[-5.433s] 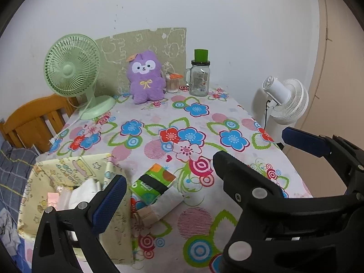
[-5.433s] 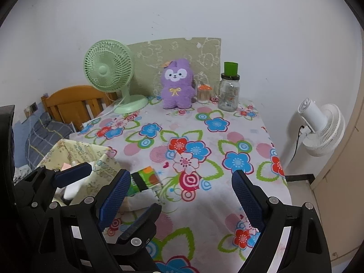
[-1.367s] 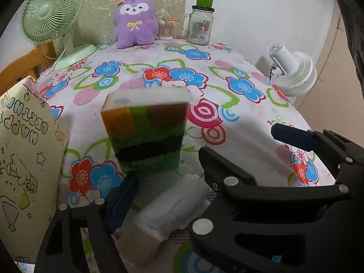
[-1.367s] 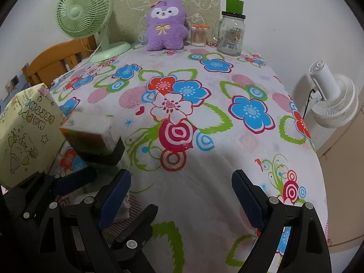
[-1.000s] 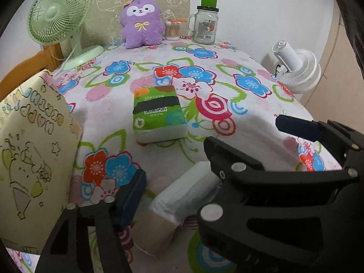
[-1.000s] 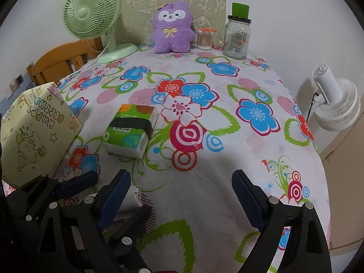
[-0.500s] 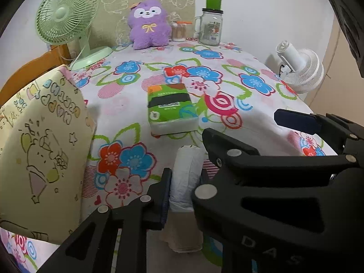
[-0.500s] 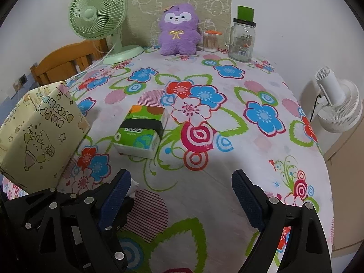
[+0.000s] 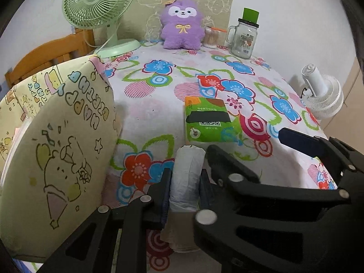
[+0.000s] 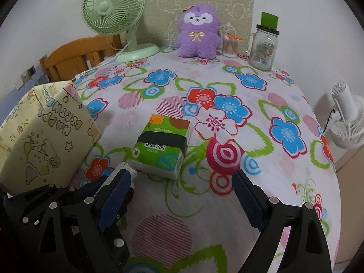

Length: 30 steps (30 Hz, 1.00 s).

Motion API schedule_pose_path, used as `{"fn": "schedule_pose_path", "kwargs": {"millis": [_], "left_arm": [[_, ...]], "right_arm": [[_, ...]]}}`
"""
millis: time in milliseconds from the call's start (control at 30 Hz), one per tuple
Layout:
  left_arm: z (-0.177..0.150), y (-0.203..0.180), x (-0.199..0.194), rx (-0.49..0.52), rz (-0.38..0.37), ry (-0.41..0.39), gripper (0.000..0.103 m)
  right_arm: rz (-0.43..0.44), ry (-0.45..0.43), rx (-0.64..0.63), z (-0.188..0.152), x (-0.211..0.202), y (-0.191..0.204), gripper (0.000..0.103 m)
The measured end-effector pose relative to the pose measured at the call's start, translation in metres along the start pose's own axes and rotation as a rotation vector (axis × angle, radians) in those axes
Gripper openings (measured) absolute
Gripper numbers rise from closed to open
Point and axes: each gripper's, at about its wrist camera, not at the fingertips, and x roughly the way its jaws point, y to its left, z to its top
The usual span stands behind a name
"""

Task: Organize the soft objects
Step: 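Grasp the white roll with the left tool while the right tool grasps the green tissue pack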

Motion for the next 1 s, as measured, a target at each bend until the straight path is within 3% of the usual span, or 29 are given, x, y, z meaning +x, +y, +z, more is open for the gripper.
{"fn": "schedule_pose_path", "kwargs": {"millis": [367, 467, 700, 967, 1000], "left_arm": [[0.005, 0.006, 0.005, -0.007, 0.017, 0.029, 0.023], [0.005, 0.007, 0.006, -0.012, 0.018, 0.029, 0.023], [0.005, 0.006, 0.007, -0.001, 0.010, 0.027, 0.024], [0.004, -0.002, 0.005, 0.028, -0.012, 0.032, 0.024], [0.003, -0.004, 0.005, 0.036, 0.000, 0.028, 0.024]], "right_arm": [[0.097, -0.006, -0.030, 0.009, 0.018, 0.010, 0.089], [0.141, 0.008, -0.027, 0.010, 0.023, 0.012, 0.081], [0.187, 0.033, -0.014, 0.009, 0.027, 0.012, 0.047], [0.155, 0.031, 0.013, 0.003, 0.020, 0.004, 0.038], [0.127, 0.022, 0.010, 0.002, 0.018, 0.004, 0.032]]}}
